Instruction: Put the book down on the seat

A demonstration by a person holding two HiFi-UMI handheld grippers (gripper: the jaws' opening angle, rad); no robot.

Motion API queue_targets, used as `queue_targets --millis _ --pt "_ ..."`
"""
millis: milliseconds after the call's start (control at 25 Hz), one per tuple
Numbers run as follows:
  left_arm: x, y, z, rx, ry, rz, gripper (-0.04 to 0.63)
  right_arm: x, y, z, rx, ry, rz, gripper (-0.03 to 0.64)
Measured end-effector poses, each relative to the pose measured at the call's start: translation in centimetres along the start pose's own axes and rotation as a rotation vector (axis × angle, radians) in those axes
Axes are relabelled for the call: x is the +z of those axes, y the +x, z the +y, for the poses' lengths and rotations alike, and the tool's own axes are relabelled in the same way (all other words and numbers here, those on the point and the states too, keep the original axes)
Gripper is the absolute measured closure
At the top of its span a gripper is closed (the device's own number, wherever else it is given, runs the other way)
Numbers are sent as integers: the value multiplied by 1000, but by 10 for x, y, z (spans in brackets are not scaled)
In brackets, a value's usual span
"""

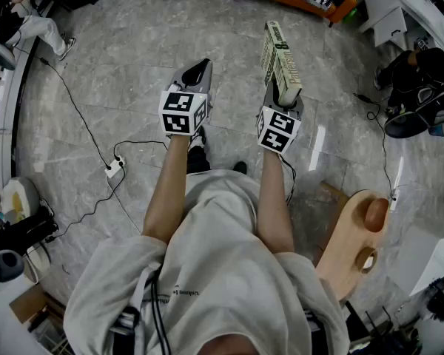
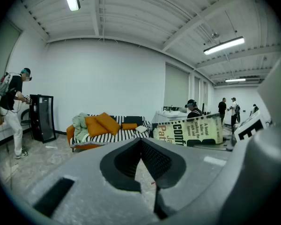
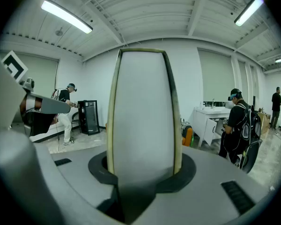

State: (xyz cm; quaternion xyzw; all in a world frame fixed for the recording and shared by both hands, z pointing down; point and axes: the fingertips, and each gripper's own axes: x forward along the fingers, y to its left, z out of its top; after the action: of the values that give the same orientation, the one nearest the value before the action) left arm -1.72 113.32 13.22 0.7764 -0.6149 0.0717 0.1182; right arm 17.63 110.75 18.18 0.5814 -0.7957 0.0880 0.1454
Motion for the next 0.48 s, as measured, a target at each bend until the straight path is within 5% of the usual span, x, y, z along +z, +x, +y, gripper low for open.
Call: queue_targets --millis 480 --pt "-4 78 92 -119 -66 44 588 14 82 50 -94 -50 65 460"
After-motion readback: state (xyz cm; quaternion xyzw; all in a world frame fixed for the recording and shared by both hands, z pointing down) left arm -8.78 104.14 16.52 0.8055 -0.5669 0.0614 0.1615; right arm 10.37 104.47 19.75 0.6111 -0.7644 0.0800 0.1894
